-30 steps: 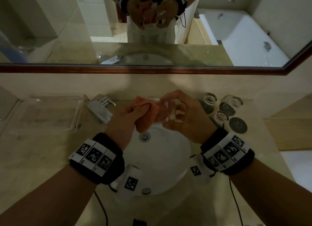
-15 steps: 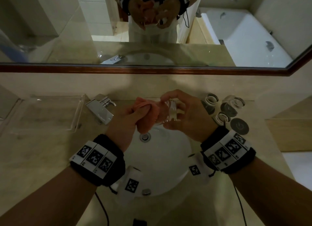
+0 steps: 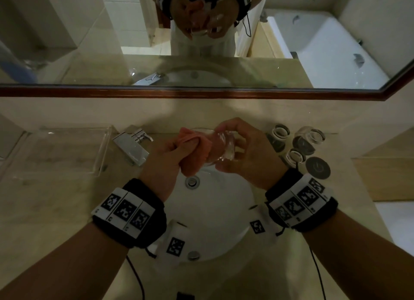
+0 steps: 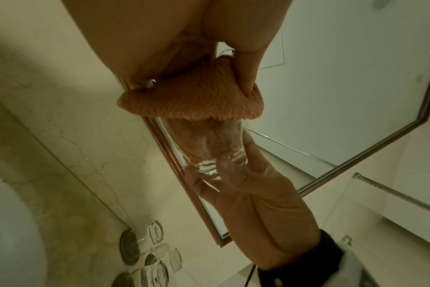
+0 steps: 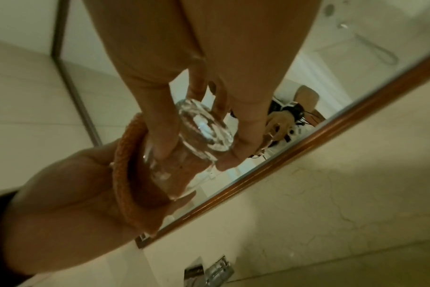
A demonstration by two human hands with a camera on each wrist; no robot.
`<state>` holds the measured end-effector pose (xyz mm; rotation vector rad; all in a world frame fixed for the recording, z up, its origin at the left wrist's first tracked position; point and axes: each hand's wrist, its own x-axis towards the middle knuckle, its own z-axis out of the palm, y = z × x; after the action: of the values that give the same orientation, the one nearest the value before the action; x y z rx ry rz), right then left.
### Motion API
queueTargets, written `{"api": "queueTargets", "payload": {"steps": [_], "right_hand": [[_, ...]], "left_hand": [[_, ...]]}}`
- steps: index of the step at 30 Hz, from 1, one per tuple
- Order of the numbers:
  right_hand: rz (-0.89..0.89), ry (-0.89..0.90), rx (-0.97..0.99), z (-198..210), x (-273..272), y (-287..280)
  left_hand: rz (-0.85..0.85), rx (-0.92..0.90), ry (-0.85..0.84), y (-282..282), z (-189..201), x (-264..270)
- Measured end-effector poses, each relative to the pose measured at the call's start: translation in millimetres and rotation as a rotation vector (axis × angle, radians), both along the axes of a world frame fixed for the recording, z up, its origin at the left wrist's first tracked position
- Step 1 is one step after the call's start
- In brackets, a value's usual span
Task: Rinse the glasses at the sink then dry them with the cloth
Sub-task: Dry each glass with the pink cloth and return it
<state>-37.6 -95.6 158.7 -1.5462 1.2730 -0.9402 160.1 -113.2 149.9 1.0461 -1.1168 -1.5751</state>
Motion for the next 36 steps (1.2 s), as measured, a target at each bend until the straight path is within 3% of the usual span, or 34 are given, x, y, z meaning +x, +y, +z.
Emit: {"api": "queueTargets", "payload": {"steps": [2,5,9,13,16,18,20,22,24,27,33,36], "right_hand": [[-0.054,-0.076,0.103,0.7,1.3,-0.9],[-0.068,-0.205,0.424,10.0,4.3,-0.5],[-0.012,-0.133,0.388,11.1,2.7,2.7],[0.055,0.260,0.085,8.9,-9.1,2.0],[0.110,0.533,0.032,10.3,-4.4,1.6],[0.088,0.606,0.017,9.5,-0.7,3.4],[0.044,0.594,0.026,7.8,-3.0,6.4],[-0.031,0.541,0.049,3.6,-10.0,11.0],[-0.147,0.342,0.068,-2.8,-19.0,16.0],[-0.278,0.113,0.048,0.9,-23.6,24.2],[-0.270,-0.012,-0.122,16.0,-3.6,28.5],[-0.267,-0.103,-0.160,24.0,-1.6,28.7]], "left_hand": [[-0.020,-0.014,0.008,-0.2,0.3,-0.5],[-0.067,-0.044,-0.002,-0.6,1.6,-1.0],[-0.083,-0.051,0.024,-1.6,0.5,-0.7],[-0.096,-0.069,-0.024,1.1,-0.5,-2.6],[-0.149,-0.127,-0.118,5.3,1.3,-10.2],[-0.175,-0.159,-0.162,7.9,3.5,-14.8],[-0.138,-0.149,-0.139,7.5,4.8,-12.2],[-0.023,-0.116,0.000,3.0,5.4,-3.6],[0.066,-0.166,0.120,0.0,8.3,2.9],[0.094,-0.237,0.123,-2.1,10.5,4.9],[-0.155,-0.336,-0.093,12.7,16.5,-17.3],[-0.201,-0.354,-0.052,16.7,20.4,-20.3]]}}
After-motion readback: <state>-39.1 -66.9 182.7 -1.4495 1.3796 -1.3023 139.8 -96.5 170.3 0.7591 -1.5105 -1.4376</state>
